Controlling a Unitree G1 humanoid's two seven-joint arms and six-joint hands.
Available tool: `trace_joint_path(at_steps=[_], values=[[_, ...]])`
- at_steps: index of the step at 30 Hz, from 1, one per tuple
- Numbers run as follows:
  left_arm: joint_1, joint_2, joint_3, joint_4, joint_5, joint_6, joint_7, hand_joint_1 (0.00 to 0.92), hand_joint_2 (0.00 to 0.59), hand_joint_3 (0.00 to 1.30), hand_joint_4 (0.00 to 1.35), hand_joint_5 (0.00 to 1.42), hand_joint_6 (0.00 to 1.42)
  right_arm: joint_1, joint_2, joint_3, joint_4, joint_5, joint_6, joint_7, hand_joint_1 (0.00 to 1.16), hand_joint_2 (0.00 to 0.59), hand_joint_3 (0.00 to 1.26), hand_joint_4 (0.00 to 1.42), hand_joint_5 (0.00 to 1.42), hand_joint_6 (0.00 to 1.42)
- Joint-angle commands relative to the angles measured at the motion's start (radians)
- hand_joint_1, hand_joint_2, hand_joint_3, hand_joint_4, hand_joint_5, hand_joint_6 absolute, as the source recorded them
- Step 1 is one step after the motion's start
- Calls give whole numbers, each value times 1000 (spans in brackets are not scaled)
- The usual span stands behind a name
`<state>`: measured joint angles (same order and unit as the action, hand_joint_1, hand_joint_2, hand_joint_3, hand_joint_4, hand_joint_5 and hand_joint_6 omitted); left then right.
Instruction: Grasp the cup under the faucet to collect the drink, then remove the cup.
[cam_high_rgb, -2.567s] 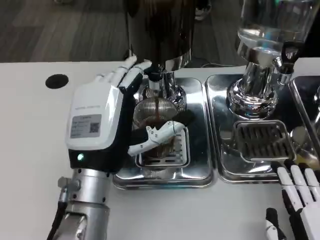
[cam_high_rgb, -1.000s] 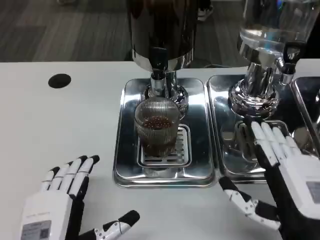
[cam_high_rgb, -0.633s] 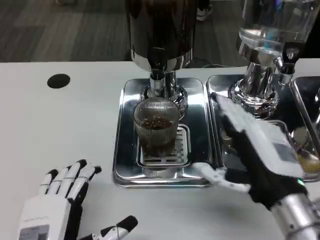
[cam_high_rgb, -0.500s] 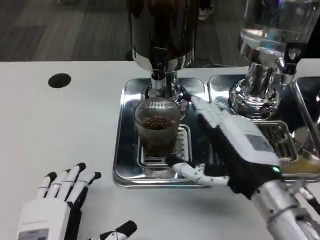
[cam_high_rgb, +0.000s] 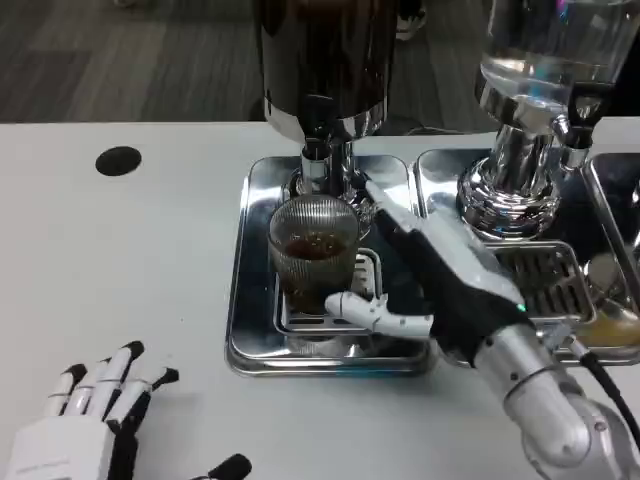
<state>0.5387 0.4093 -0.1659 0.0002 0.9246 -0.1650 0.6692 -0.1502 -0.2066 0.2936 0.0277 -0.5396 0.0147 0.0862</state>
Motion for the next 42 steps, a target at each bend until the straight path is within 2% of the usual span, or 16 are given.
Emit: trace_joint_path(at_steps=[1,9,14,23,28,39,42], values=[[4,6,11,1,-20,-12,17,0,71,364,0,156,115,-33,8,-2,30,14,13,-1,441,171,0,0,0,0],[15,10,24,18,-41,-32,21,0,71,441,0,168,115,-98,56,23,166,47,19,10,445,167,0,0,0,0],[31,7,22,26,-42,-40,30,0,71,525,10,169,115,-153,79,-4,247,107,8,-3,452,163,0,0,0,0],[39,9,24,48,-51,-50,42,0,75,575,29,169,115,-141,106,-4,306,134,-30,-53,501,164,0,0,0,0],[41,7,26,57,-56,-57,45,0,75,602,37,169,115,-143,115,11,336,128,-49,-84,514,168,0,0,0,0],[51,7,37,73,-71,-73,57,0,83,631,63,179,115,-141,138,8,369,123,-83,-183,571,173,0,0,0,17],[53,7,39,73,-79,-77,55,2,120,648,80,180,115,-143,142,14,379,120,-87,-195,587,172,0,0,0,50]])
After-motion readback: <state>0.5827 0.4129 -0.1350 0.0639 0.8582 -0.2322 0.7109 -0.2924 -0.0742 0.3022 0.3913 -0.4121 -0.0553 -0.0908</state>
